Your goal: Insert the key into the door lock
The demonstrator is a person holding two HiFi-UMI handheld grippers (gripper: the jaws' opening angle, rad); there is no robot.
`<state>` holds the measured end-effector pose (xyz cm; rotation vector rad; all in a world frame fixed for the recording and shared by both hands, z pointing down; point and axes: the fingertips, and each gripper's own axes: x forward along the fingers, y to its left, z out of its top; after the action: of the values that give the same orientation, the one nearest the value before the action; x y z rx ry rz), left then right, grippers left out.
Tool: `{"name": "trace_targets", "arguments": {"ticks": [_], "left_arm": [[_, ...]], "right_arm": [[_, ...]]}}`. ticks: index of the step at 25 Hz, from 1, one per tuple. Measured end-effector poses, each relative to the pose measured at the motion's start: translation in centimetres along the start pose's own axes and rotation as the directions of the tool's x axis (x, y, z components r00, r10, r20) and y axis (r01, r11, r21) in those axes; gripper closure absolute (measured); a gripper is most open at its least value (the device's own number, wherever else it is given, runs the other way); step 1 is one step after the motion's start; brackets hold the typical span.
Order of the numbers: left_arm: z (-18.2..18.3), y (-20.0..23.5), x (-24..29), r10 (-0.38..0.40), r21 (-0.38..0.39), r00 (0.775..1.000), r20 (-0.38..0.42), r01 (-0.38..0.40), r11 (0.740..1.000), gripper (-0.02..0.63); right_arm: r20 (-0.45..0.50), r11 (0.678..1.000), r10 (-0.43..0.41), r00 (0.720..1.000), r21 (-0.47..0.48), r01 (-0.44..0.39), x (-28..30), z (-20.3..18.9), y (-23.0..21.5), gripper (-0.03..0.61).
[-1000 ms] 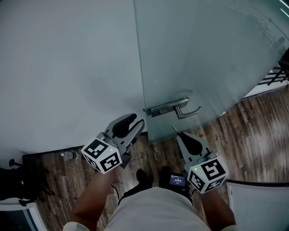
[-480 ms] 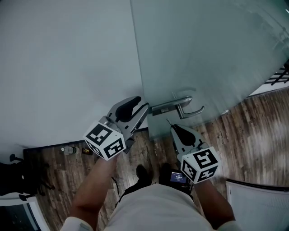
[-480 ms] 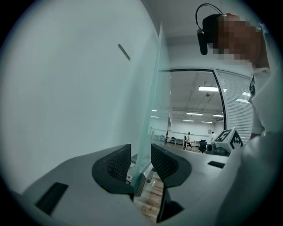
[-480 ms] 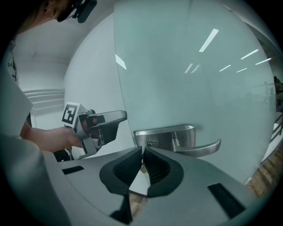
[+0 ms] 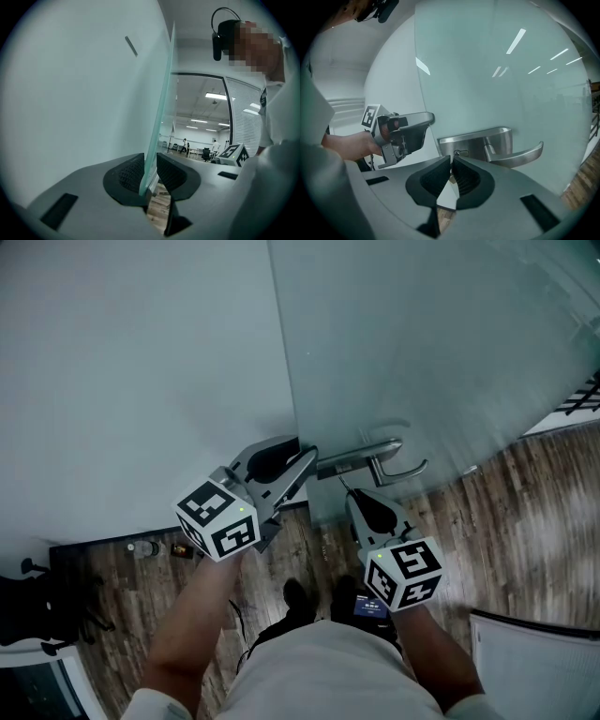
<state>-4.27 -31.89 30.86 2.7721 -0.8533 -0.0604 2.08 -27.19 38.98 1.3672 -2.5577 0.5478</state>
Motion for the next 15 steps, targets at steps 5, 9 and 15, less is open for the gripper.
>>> {"name": "trace_targets", "arguments": {"ticks": [5,9,15], "left_arm": [[-0.1,0.03,0.02,-0.02,-0.005,1.0,0.003,0.02,1.0,0.517],[-0.1,0.07,0.03,-0.026,-0.01,1.0,0.007,0.026,1.0,0.517],[-0.11,0.04,0.0,-0.029,-0.02,1.0,0.007,0.03,0.999,0.517]], "right_arm": [[0.002,1.0,-0.014,1.0,0.007,0.014,0.26,-0.18,-0.18,0.555],[0.006,1.0,-0.024,1.0,0.011,0.024,0.47,-0.18,-0.29,0.555],[0.008,0.999,-0.036,0.999,0.013,0.036,0.59,-0.31,-0.35,0.555]]}}
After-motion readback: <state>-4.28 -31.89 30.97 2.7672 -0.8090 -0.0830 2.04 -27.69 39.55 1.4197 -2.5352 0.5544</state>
